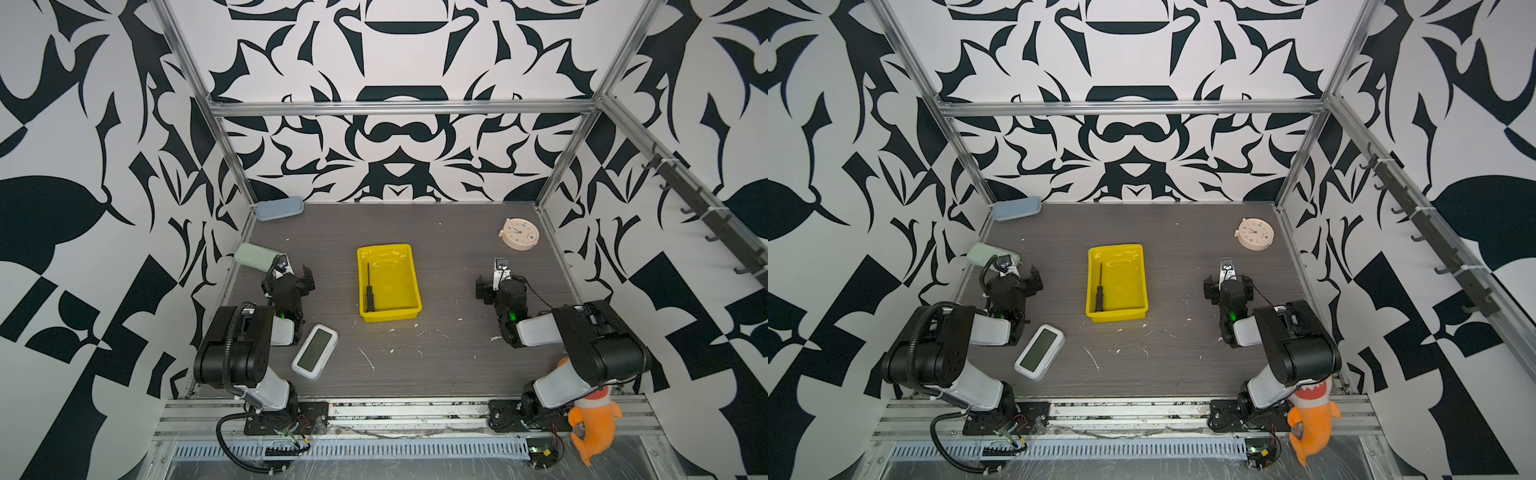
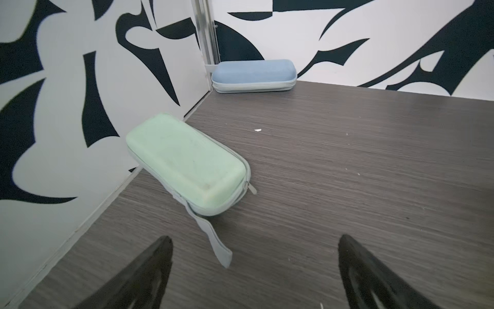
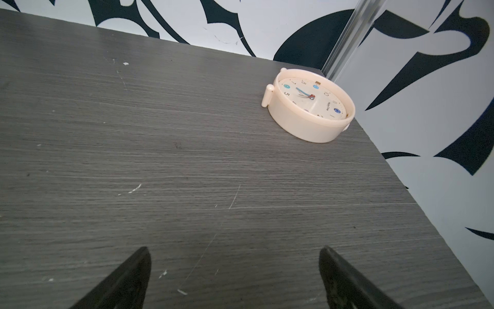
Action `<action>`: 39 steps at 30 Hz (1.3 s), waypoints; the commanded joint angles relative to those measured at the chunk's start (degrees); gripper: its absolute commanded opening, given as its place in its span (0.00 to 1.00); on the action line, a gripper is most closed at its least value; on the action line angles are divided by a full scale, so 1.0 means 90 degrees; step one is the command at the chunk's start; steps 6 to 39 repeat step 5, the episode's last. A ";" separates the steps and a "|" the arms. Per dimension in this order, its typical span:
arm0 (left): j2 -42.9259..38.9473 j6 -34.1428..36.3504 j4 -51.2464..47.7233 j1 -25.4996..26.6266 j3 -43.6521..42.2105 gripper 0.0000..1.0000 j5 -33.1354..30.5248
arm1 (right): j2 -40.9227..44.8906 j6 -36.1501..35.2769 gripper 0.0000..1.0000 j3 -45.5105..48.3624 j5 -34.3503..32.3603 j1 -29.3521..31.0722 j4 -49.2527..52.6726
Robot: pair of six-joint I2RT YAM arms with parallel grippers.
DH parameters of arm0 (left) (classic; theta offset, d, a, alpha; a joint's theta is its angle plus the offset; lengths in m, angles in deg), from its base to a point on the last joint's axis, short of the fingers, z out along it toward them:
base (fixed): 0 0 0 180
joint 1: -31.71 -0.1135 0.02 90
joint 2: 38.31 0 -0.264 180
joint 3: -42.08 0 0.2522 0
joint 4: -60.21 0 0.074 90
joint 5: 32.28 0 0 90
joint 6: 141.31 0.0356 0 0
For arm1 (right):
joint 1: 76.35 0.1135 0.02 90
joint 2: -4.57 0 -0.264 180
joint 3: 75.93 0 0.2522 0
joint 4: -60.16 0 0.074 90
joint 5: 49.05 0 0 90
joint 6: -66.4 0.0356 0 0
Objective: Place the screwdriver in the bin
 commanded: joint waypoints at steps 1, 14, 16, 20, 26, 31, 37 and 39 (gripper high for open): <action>-0.0062 -0.0119 -0.0302 -0.0056 0.0055 0.99 0.0127 | 0.0075 0.0161 1.00 -0.0194 0.0092 -0.0060 -0.0044; -0.0073 -0.0128 -0.0325 -0.0052 0.0067 0.99 0.0126 | 0.0106 0.0238 1.00 -0.0298 0.0528 -0.0274 0.0213; -0.0073 -0.0128 -0.0325 -0.0052 0.0067 0.99 0.0126 | 0.0106 0.0238 1.00 -0.0298 0.0528 -0.0274 0.0213; -0.0073 -0.0128 -0.0325 -0.0052 0.0067 0.99 0.0126 | 0.0106 0.0238 1.00 -0.0298 0.0528 -0.0274 0.0213; -0.0073 -0.0128 -0.0325 -0.0052 0.0067 0.99 0.0126 | 0.0106 0.0238 1.00 -0.0298 0.0528 -0.0274 0.0213; -0.0073 -0.0128 -0.0325 -0.0052 0.0067 0.99 0.0126 | 0.0106 0.0238 1.00 -0.0298 0.0528 -0.0274 0.0213; -0.0073 -0.0128 -0.0325 -0.0052 0.0067 0.99 0.0126 | 0.0106 0.0238 1.00 -0.0298 0.0528 -0.0274 0.0213; -0.0073 -0.0128 -0.0325 -0.0052 0.0067 0.99 0.0126 | 0.0106 0.0238 1.00 -0.0298 0.0528 -0.0274 0.0213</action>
